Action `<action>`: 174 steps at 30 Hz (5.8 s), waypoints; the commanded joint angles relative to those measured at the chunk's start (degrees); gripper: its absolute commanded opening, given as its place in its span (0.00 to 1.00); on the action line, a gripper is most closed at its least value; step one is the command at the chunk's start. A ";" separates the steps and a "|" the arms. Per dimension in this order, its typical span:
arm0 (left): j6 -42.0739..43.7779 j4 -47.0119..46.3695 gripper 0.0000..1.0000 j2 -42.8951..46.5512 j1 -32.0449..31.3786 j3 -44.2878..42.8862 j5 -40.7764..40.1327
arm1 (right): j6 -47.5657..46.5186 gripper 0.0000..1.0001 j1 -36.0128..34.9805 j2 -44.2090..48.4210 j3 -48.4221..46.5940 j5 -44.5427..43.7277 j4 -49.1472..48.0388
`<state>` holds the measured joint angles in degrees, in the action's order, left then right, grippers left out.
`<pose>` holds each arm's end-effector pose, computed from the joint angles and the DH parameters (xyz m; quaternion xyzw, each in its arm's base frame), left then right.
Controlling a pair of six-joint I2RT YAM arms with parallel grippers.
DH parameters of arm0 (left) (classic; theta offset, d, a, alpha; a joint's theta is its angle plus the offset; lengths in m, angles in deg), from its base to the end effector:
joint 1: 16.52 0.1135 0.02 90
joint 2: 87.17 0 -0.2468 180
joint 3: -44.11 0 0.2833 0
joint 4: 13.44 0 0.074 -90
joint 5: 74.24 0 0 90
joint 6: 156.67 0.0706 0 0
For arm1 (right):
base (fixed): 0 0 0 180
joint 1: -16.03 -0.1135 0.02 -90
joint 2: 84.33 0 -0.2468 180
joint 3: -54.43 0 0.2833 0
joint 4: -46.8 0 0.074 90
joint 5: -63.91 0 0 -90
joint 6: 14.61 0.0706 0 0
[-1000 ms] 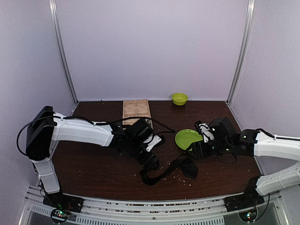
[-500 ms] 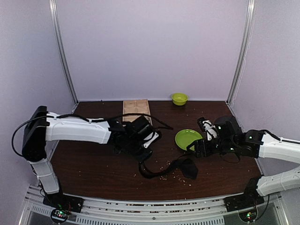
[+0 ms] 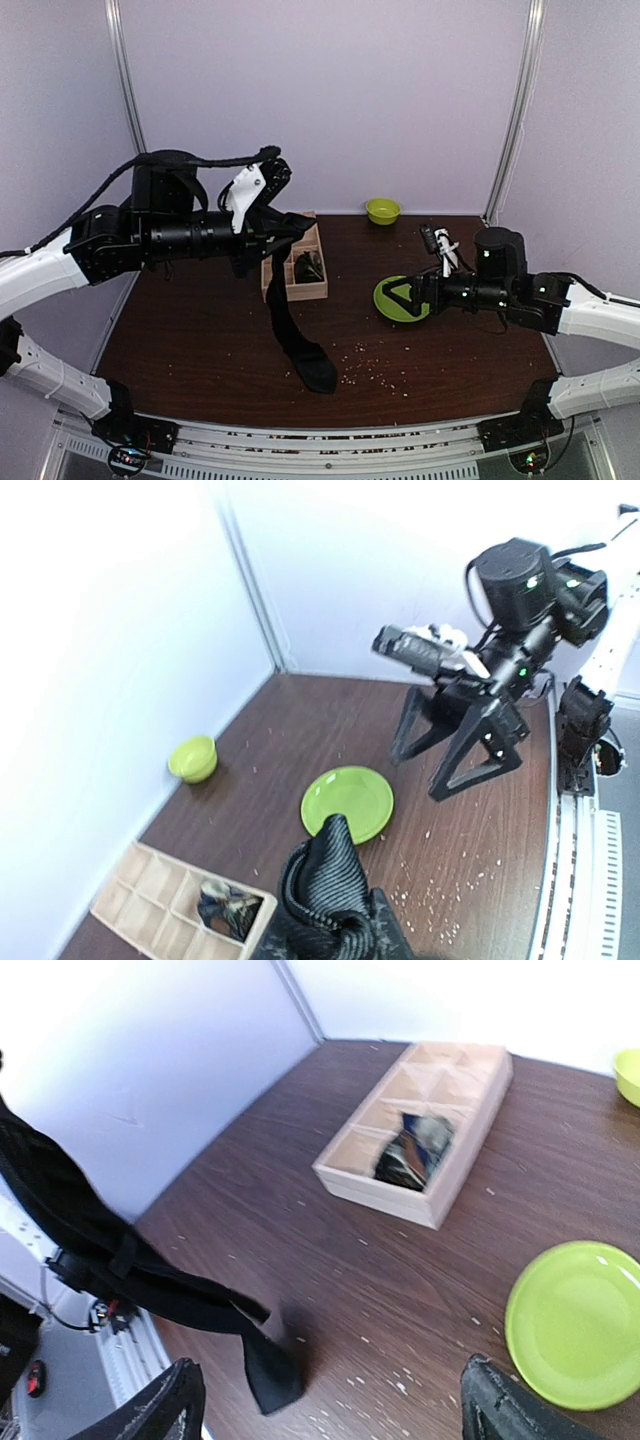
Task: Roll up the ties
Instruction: Pick up the tie from the center of the board, then flatten out the tie at the center of the board, then adjust the tie at the center of the board.
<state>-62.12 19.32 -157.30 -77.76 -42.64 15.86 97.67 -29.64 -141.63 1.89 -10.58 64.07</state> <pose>0.1666 -0.3038 0.3864 0.4346 0.6709 -0.2859 0.5285 0.1966 0.2283 0.2444 -0.2404 0.7893 0.4023 0.3968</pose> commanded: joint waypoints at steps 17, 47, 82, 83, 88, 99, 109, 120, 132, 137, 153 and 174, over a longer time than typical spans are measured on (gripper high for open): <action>3.71 -11.14 0.00 7.05 0.50 -4.76 21.72 | -3.41 0.89 -15.42 -20.39 -9.77 13.20 -23.25; 2.22 -19.70 0.00 14.83 3.09 6.78 -1.60 | 6.65 0.00 -18.85 -31.11 -5.47 17.44 -37.02; -37.34 -24.59 0.39 -5.71 1.80 42.40 -32.49 | -14.12 0.58 -3.05 -36.21 -23.46 -12.84 41.40; -39.38 -23.56 0.42 -4.93 2.64 43.29 -32.56 | -13.51 0.60 -2.72 -34.53 -22.88 -12.92 41.25; -47.60 -18.62 0.56 1.40 8.90 47.22 -31.49 | -9.99 0.69 -0.65 -25.68 -18.90 -9.93 38.70; -25.35 -25.85 0.98 2.86 11.13 43.24 -8.95 | -4.56 0.61 -2.06 -17.25 -5.70 4.62 29.09; -23.85 -29.90 0.98 -0.17 11.05 41.28 -3.78 | -1.78 0.60 -4.91 -22.20 0.26 2.82 18.26; -23.02 -27.31 0.98 0.73 11.12 40.32 -6.53 | -1.81 0.15 -9.21 -29.42 -5.06 -1.96 21.65; -21.17 -23.86 0.98 -0.85 11.13 38.49 -8.65 | -8.81 0.15 -6.37 -30.71 -15.26 -7.80 35.20; -22.16 -21.79 0.98 -0.80 11.13 38.14 -12.22 | -8.15 0.35 -4.96 -32.08 -14.76 -16.47 37.39; -27.36 -25.66 0.98 4.15 11.49 40.39 -19.27 | -3.80 0.66 -14.32 -37.73 -19.41 -10.70 27.85; -26.05 -25.15 0.98 2.69 11.49 39.44 -16.65 | -11.44 0.99 -15.43 -40.54 -18.93 -20.73 35.97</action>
<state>-88.67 -3.26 -154.52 -66.70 -2.41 -1.98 87.53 -45.07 -182.24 -17.98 -30.80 99.96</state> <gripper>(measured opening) 0.978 0.995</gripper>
